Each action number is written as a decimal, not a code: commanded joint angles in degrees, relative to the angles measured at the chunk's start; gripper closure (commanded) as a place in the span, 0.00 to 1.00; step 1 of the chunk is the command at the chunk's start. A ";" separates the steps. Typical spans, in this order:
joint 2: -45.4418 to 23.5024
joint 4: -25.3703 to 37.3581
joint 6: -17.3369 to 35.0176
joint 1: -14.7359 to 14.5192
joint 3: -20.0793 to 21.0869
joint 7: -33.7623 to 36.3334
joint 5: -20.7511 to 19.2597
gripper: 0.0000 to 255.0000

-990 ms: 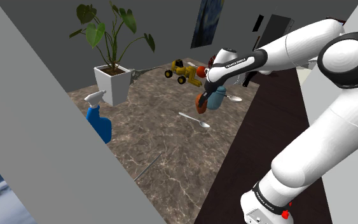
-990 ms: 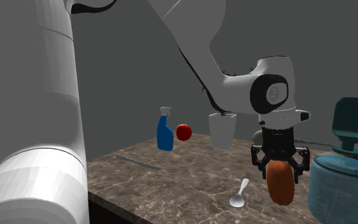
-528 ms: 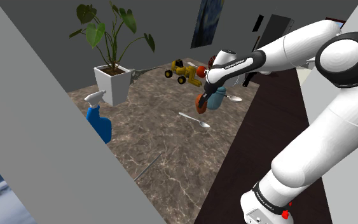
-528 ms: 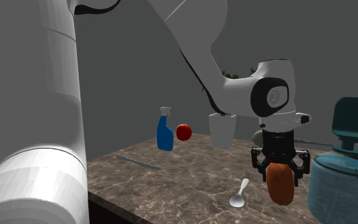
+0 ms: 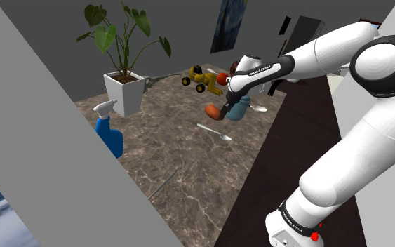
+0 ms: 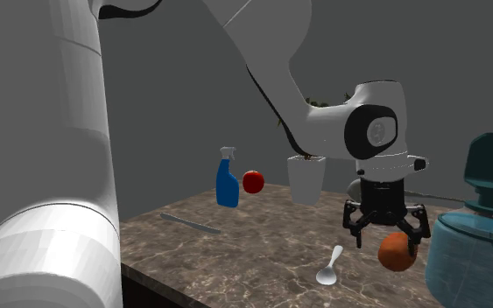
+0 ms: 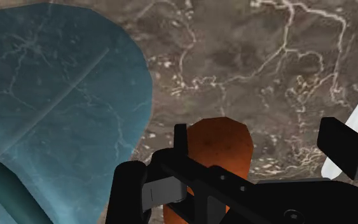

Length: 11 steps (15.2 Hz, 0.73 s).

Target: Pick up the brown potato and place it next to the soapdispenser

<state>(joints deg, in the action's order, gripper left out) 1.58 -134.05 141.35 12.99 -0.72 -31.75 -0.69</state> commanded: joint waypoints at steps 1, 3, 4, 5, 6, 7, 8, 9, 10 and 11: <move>1.92 0.77 -2.81 0.01 -0.01 0.07 -0.03 0.00; 4.37 1.71 -6.21 0.00 0.01 0.07 -0.03 0.00; 4.37 1.71 -6.21 0.00 0.01 0.07 -0.03 0.00; 4.38 1.70 -6.21 -0.01 0.01 0.07 -0.03 0.00; 4.37 1.71 -6.21 0.00 0.01 0.07 -0.03 0.00; 4.37 1.71 -6.21 0.00 0.01 0.07 -0.03 0.00; 4.37 1.71 -6.21 0.00 0.01 0.07 -0.03 0.00; 4.37 1.71 -6.21 0.00 0.01 0.07 -0.03 0.00; 4.37 1.71 -6.21 0.00 0.01 0.07 -0.03 0.00; 4.37 1.71 -6.21 0.00 0.01 0.07 -0.03 0.00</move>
